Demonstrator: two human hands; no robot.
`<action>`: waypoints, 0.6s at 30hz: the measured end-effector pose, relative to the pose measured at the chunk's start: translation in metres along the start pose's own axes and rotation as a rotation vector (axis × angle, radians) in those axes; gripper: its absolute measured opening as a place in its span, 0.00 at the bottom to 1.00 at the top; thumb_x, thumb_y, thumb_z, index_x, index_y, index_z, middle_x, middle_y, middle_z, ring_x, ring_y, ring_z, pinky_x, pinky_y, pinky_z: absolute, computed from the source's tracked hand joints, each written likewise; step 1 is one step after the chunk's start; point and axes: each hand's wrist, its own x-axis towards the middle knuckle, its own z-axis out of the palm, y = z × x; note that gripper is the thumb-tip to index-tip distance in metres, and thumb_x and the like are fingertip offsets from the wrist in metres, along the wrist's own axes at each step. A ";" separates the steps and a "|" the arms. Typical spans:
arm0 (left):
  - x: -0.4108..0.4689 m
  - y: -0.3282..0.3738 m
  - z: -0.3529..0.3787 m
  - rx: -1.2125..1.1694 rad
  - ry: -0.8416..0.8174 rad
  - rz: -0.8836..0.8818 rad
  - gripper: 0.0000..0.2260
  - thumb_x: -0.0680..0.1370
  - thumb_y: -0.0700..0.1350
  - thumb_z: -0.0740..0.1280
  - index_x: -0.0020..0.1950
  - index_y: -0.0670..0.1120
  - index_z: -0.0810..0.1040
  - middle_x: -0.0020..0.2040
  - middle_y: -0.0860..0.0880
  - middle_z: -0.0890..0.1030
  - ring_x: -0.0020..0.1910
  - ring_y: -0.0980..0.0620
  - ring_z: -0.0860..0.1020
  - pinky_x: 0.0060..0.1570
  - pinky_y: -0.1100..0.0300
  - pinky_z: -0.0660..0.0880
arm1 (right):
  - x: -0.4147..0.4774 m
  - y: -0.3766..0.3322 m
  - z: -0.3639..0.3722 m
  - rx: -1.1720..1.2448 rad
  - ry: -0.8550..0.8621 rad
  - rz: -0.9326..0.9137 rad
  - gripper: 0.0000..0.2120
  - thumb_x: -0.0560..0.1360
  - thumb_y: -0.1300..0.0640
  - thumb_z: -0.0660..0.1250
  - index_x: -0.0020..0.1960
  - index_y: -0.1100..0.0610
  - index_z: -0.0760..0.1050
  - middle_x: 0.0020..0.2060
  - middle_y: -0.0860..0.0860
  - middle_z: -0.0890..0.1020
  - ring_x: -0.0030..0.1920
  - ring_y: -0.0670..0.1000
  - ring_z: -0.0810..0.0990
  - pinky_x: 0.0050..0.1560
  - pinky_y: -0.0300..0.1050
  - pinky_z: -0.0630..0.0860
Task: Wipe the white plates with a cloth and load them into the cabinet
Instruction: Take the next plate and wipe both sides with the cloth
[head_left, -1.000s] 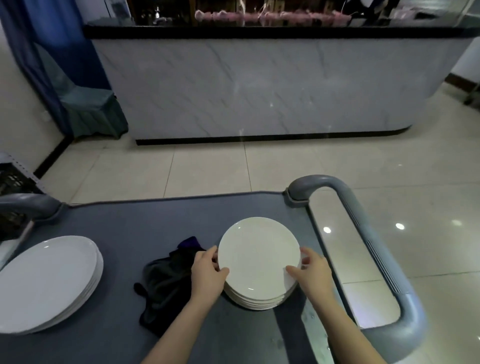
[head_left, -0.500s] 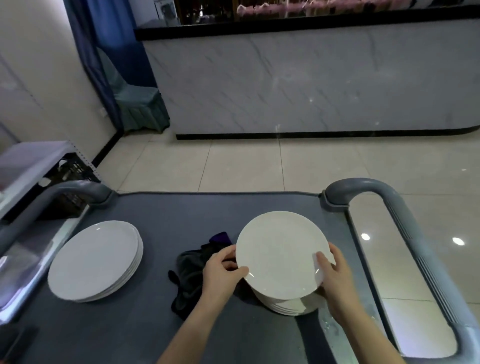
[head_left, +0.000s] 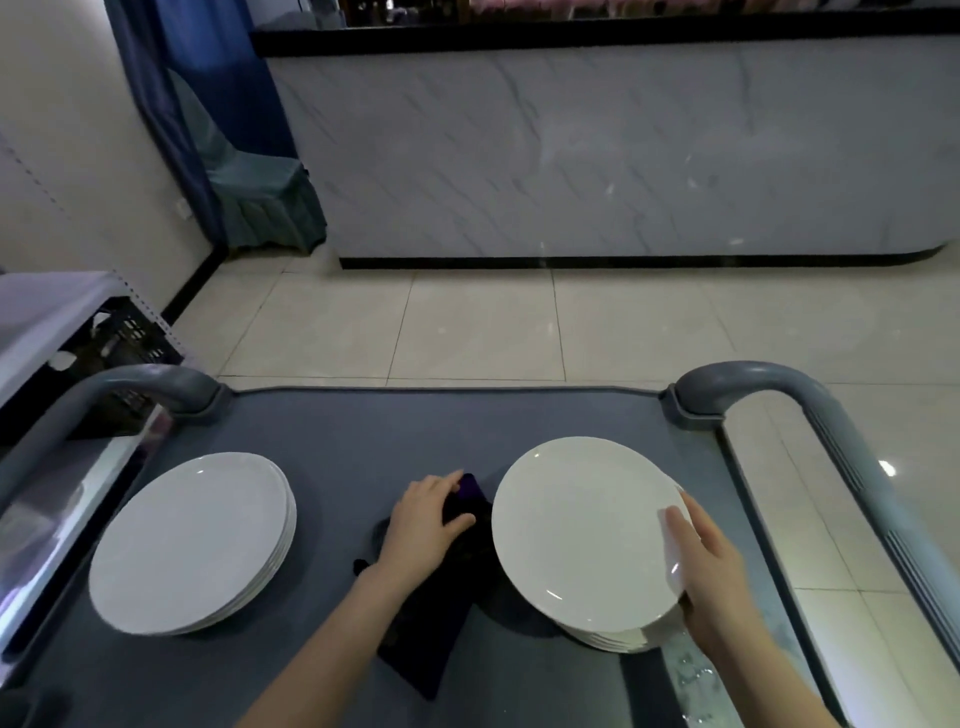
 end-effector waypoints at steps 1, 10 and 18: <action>0.005 -0.002 0.003 0.073 -0.038 0.009 0.27 0.77 0.52 0.70 0.74 0.51 0.68 0.61 0.52 0.76 0.62 0.50 0.70 0.62 0.55 0.67 | -0.001 0.000 0.001 -0.010 0.000 -0.002 0.13 0.81 0.55 0.61 0.57 0.41 0.80 0.54 0.44 0.84 0.53 0.49 0.81 0.42 0.44 0.77; 0.026 -0.008 -0.005 -0.090 0.020 0.150 0.05 0.78 0.45 0.69 0.45 0.45 0.77 0.42 0.51 0.76 0.46 0.51 0.70 0.48 0.58 0.68 | -0.005 -0.002 0.005 -0.076 -0.004 -0.067 0.13 0.81 0.55 0.62 0.61 0.44 0.79 0.56 0.46 0.83 0.55 0.50 0.81 0.44 0.45 0.77; 0.013 -0.002 -0.069 -0.285 0.133 -0.071 0.07 0.75 0.50 0.66 0.38 0.52 0.72 0.33 0.53 0.78 0.35 0.52 0.77 0.39 0.52 0.75 | -0.007 -0.014 0.035 -0.083 -0.064 -0.129 0.11 0.80 0.54 0.64 0.57 0.42 0.81 0.54 0.46 0.84 0.57 0.55 0.81 0.58 0.59 0.78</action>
